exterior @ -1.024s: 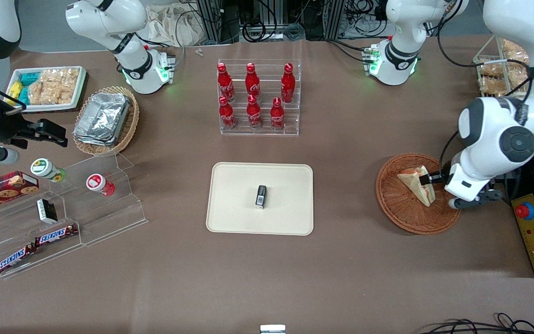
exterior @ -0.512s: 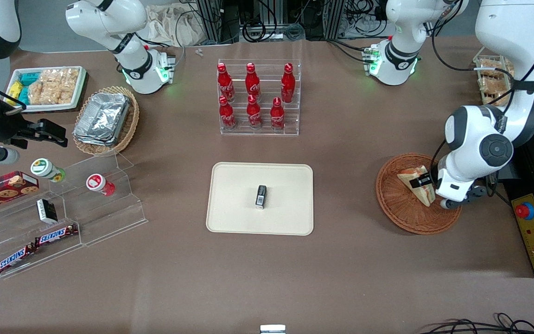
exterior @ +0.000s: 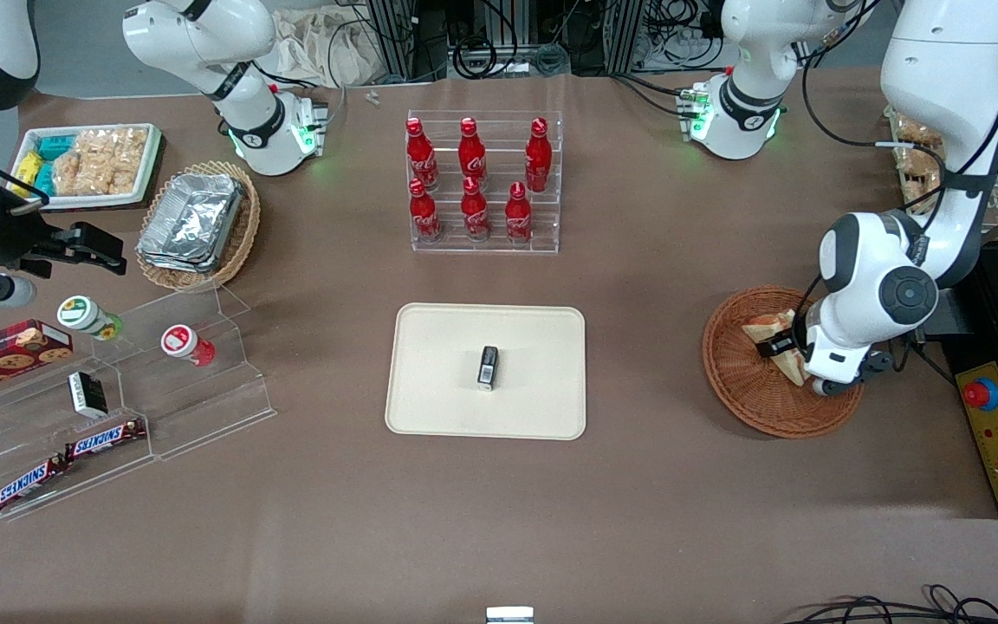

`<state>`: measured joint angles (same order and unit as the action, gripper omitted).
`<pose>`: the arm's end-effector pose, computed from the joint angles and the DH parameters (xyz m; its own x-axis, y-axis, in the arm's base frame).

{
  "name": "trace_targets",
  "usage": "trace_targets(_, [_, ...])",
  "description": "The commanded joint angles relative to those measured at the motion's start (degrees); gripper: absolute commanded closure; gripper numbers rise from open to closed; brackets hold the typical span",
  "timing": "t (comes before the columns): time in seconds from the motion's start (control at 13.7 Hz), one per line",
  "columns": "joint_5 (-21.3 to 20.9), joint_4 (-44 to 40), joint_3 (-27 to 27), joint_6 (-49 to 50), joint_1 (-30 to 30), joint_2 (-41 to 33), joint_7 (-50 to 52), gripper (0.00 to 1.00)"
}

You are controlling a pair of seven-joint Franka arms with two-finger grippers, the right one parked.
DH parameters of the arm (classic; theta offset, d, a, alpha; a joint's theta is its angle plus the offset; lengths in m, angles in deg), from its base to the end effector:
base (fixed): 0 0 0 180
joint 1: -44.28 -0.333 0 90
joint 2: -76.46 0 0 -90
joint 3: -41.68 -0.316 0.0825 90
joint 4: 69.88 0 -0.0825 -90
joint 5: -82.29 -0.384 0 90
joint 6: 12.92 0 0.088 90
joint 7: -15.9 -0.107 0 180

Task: Place sandwich from basket to tray
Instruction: 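Lower the left gripper and close it on the wrapped sandwich, then lift the sandwich out of the basket with the left gripper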

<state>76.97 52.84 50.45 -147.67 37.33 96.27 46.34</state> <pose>0.5567 -0.0166 0.2320 0.8996 0.4227 -0.1094 0.4172 -0.9061 -0.0703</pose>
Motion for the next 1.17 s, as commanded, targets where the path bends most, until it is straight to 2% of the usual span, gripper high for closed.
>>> trace_targets(0.0, [-0.2, -0.7, 0.2, -0.7, -0.3, -0.6, 3.2, 0.61])
trace_targets(0.15, [-0.5, -2.9, 0.4, 4.6, -0.2, -1.4, 3.1, 0.93])
trace_targets(0.22, [-0.5, -5.0, 0.5, 8.8, -0.1, -2.0, 3.5, 1.0])
trace_targets(0.44, [0.2, -14.9, 1.0, 25.3, 0.6, -3.2, 3.8, 1.0])
trace_targets(0.59, [0.9, -22.2, 3.0, 32.6, 0.8, -3.1, 5.8, 1.0])
trace_targets(0.73, [3.6, -27.9, 5.2, 36.5, 0.9, -3.8, 6.2, 1.0])
trace_targets(0.88, [3.5, -31.7, 9.3, 39.7, 0.9, -3.8, 6.0, 1.0])
trace_targets(1.1, [3.0, -32.3, 17.3, 38.6, 1.0, -3.0, 5.2, 1.0])
